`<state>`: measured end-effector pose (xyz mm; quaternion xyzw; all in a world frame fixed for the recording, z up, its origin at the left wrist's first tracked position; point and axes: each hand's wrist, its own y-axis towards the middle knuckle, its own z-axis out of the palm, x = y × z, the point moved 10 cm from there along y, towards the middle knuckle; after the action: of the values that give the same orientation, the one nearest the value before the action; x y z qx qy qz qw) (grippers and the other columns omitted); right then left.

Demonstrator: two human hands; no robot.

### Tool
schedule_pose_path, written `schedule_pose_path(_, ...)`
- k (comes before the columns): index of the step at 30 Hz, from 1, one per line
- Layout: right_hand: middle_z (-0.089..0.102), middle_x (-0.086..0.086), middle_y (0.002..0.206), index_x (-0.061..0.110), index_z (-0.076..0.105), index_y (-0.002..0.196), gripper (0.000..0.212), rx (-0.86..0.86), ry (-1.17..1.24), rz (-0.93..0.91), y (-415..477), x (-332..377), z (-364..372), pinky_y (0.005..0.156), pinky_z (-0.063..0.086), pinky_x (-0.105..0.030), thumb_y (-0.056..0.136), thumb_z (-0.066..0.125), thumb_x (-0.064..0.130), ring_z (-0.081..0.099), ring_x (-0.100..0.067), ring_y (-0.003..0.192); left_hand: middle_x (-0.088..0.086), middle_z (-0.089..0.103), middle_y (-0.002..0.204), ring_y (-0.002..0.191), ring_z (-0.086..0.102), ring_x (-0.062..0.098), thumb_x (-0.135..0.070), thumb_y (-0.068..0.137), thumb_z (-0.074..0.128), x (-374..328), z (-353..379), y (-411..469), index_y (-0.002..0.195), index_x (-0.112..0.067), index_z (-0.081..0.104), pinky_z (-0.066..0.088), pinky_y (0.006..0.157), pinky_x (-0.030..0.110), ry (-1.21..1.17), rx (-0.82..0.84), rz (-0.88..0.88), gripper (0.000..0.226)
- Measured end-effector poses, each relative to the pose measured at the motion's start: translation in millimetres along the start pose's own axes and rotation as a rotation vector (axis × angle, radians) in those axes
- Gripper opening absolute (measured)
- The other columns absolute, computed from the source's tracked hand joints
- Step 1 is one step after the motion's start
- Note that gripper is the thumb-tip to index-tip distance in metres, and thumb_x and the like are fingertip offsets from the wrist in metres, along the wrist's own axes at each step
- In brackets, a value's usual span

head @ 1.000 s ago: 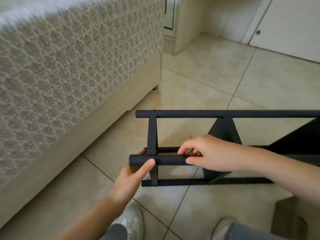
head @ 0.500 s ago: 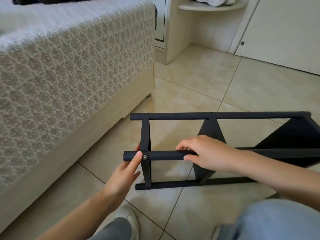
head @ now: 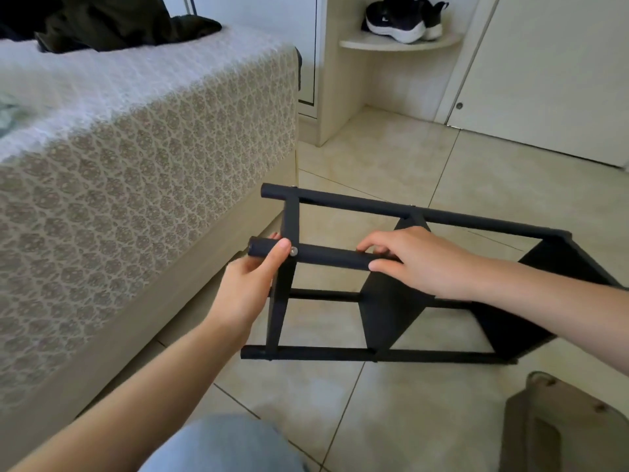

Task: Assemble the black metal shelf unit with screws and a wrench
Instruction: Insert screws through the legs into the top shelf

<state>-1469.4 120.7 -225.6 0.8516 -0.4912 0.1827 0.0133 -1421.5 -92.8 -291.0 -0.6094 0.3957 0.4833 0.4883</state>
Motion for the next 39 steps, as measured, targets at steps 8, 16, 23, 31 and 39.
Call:
schedule_pose_path(8,0.069,0.006,0.109,0.025,0.061,0.127,0.032,-0.152,0.158,0.09,-8,-19,-66,0.074,0.044,-0.013,0.098,0.056,0.036,0.063,-0.008,0.094,-0.032,0.069,0.072,0.071,0.062,-0.021,-0.061,0.083,0.069,-100,14,18,0.078,-0.03,0.07,0.037,0.071,0.018,0.133,-0.029,0.178,0.032)
schedule_pose_path(16,0.066,0.007,0.122,0.027,0.057,0.135,0.036,-0.282,0.263,0.053,-26,-15,-109,0.082,0.04,-0.016,0.1,0.052,0.031,0.058,-0.004,0.104,-0.025,0.073,0.078,0.073,0.065,-0.017,-0.058,0.083,0.07,-189,38,12,0.086,-0.028,0.074,0.043,0.052,0.0,0.178,0.016,0.336,0.03)
schedule_pose_path(23,0.061,0.011,0.121,0.026,0.054,0.136,0.037,-0.373,0.373,0.046,-53,-19,-131,0.083,0.039,-0.011,0.1,0.052,0.031,0.055,-0.003,0.108,-0.02,0.073,0.068,0.066,0.068,-0.009,-0.048,0.089,0.071,-253,66,-21,0.08,-0.027,0.073,0.046,0.053,0.005,0.25,0.017,0.462,0.023)
schedule_pose_path(31,0.068,0.009,0.113,0.024,0.056,0.133,0.034,-0.464,0.615,0.066,-97,-32,-130,0.098,0.052,-0.036,0.1,0.05,0.032,0.063,-0.008,0.108,-0.001,0.068,0.064,0.051,0.057,0.004,-0.055,0.088,0.068,-301,112,-58,0.082,-0.023,0.076,0.047,0.051,0.014,0.432,-0.018,0.611,0.034)
schedule_pose_path(39,0.068,0.011,0.115,0.027,0.058,0.129,0.03,-0.532,0.764,0.126,-130,-62,-118,0.099,0.053,-0.041,0.1,0.051,0.028,0.063,-0.005,0.11,-0.02,0.062,0.132,0.12,0.055,-0.004,-0.044,0.098,0.056,-279,157,-93,0.142,-0.036,0.053,0.04,0.112,0.03,0.828,0.068,0.896,0.045)
